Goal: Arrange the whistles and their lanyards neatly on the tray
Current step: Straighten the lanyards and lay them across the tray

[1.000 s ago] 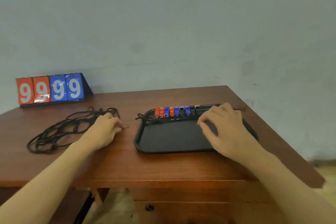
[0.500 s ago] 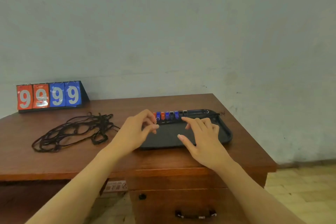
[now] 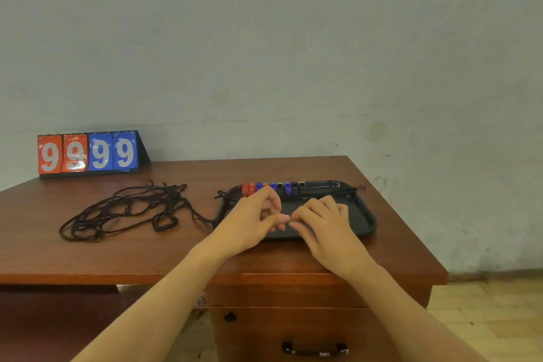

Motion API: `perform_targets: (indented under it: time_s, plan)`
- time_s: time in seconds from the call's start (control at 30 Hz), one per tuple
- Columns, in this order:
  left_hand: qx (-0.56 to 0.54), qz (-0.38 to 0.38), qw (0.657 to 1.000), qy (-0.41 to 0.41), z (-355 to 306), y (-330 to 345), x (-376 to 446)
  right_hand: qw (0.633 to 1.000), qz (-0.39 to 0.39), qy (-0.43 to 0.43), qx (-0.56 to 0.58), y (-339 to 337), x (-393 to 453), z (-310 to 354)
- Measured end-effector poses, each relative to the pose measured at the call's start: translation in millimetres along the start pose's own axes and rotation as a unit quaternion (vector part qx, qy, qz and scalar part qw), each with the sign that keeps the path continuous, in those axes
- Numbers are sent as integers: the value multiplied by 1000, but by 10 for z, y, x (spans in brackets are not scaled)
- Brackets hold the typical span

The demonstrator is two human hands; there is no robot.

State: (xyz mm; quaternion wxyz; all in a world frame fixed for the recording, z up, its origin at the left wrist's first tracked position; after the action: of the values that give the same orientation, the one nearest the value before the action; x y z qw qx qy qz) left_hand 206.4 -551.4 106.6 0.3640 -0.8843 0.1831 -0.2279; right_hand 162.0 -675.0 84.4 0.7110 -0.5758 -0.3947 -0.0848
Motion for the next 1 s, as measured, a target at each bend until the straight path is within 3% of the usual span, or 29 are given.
perform_targets:
  time_s: [0.17, 0.43, 0.53, 0.63, 0.7, 0.8, 1.0]
  plan:
    - [76, -27, 997, 20, 149, -72, -116, 998, -21, 67, 2, -29, -16, -197]
    - [109, -177, 975, -75, 1046, -786, -518, 987, -57, 146, -19, -147, -56, -394]
    - [101, -176, 969, -141, 1473, -978, -478, 978, -55, 199, -25, -246, -93, -680]
    - [109, -144, 967, -181, 1723, -996, -366, 964, -121, 237, 23, -508, -172, -1180]
    - [100, -138, 966, -194, 1814, -997, -272, 950, -129, 276, 63, -557, -265, -1536]
    - [62, -142, 967, -204, 1886, -981, -104, 940, -82, 319, 90, -371, -377, -1874]
    - [-53, -213, 955, -198, 1888, -998, 107, 911, -103, 379, 123, -203, -416, -2248]
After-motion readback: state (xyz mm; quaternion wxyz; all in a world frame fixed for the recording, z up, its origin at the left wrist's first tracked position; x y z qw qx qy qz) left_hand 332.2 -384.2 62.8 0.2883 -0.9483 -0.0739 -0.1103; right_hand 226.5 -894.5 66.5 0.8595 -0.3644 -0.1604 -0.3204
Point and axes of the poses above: each hand's wrist, its own x-axis towards the middle knuckle, its own y-axis out of the palm, z = x × y, the point moved 10 cm from there along x, towards the middle knuckle, and after that the axes turned 8 degrees about -y, right-handed, at the moved point
